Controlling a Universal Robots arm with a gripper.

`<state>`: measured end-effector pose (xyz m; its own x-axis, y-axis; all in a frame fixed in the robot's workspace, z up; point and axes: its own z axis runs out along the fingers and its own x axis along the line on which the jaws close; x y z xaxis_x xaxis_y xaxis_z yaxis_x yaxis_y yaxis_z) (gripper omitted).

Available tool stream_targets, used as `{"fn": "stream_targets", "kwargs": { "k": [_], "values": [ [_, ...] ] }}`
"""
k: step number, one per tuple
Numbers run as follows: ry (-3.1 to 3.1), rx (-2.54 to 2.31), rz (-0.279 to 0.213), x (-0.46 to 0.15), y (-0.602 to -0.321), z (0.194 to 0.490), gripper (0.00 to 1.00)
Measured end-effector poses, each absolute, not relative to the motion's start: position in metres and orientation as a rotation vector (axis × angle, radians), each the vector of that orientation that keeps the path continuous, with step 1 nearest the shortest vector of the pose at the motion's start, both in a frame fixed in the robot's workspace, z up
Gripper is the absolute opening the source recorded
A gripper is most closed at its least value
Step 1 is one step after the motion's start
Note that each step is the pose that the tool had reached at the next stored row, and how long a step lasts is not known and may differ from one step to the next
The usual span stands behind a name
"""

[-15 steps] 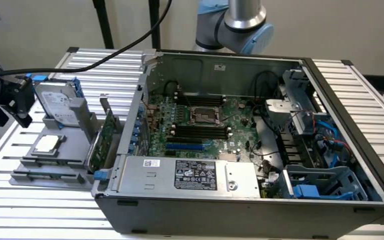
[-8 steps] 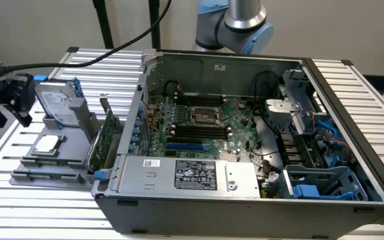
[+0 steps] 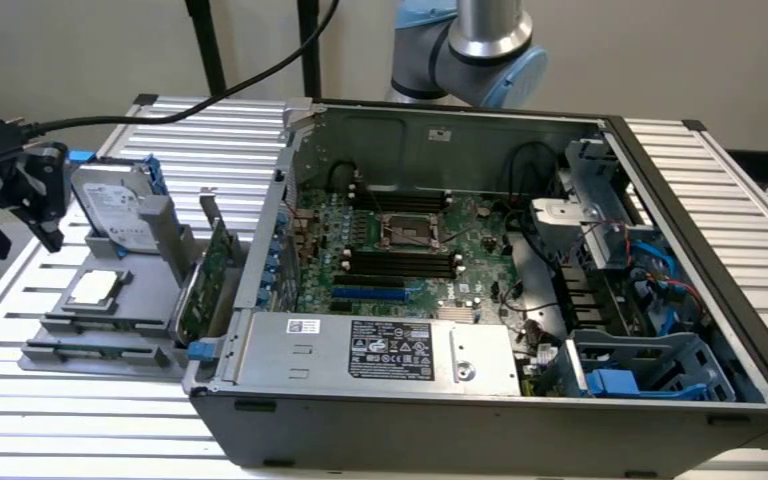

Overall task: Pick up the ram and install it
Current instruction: 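Pick up the ram and move it above insertion slot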

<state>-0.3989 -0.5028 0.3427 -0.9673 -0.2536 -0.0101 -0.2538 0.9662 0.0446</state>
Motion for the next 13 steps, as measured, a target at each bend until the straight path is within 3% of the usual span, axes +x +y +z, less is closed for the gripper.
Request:
{"fn": "stream_targets", "kwargs": {
  "k": [13],
  "values": [
    [3.048, -0.765, 0.065, -0.3989, -0.5028, 0.3379, 0.48]
  ]
}}
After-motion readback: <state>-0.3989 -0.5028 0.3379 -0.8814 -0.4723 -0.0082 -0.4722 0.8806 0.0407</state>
